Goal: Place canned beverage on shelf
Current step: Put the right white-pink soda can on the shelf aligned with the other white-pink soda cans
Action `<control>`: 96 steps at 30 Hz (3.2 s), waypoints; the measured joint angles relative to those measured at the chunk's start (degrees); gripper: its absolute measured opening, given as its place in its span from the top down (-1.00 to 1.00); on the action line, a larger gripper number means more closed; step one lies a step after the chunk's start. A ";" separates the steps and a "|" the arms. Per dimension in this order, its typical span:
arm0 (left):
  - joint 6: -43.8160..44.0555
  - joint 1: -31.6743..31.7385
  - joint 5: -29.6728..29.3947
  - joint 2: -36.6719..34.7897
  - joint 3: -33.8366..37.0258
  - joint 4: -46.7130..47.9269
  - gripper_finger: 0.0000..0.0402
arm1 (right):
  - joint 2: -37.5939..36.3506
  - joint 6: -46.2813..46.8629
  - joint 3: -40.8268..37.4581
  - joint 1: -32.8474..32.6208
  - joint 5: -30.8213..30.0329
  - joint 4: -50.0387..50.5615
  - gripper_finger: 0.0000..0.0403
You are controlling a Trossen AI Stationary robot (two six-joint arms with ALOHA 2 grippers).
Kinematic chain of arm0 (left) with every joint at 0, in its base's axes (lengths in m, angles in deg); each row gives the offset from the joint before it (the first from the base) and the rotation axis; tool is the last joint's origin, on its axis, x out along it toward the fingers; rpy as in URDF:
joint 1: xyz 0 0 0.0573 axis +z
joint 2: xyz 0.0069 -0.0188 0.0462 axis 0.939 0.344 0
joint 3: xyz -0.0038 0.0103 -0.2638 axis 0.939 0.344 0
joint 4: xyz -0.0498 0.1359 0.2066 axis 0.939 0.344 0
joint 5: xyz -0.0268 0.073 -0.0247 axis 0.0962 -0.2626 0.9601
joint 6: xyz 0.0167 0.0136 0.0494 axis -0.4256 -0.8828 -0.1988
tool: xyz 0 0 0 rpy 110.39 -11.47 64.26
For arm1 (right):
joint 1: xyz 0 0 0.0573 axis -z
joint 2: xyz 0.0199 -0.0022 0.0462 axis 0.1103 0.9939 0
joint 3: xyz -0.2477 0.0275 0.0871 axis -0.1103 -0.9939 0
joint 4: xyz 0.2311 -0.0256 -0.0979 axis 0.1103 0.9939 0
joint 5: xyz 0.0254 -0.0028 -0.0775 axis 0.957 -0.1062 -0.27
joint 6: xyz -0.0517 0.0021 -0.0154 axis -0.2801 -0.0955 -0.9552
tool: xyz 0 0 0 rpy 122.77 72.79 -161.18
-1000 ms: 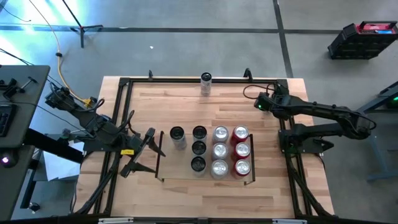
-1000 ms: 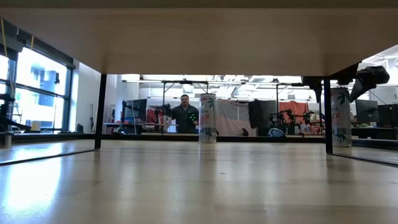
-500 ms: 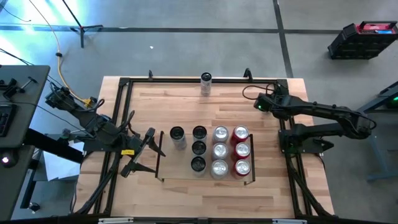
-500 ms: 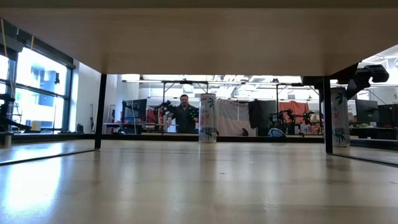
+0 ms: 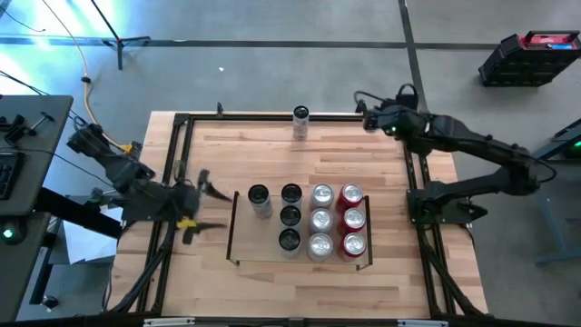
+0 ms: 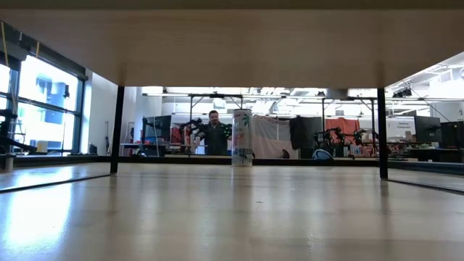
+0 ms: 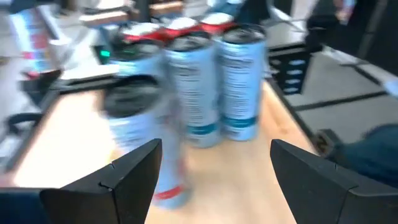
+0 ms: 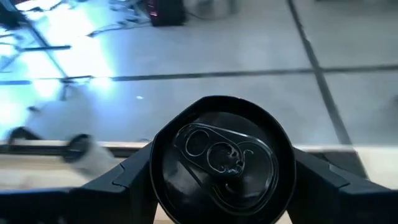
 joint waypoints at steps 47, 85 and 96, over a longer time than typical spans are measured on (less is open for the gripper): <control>-21.52 34.98 -9.09 1.01 0.07 -23.55 -0.75 | 51.32 -44.61 63.48 -16.74 26.24 -23.99 -0.26; -23.81 38.16 0.54 3.66 0.07 -25.55 -0.20 | 51.21 -37.97 63.31 -17.41 27.13 -24.31 -0.59; -16.25 28.24 -2.11 -5.80 -3.11 -19.94 -0.20 | 41.58 -48.18 63.42 -26.22 17.74 -26.51 -0.65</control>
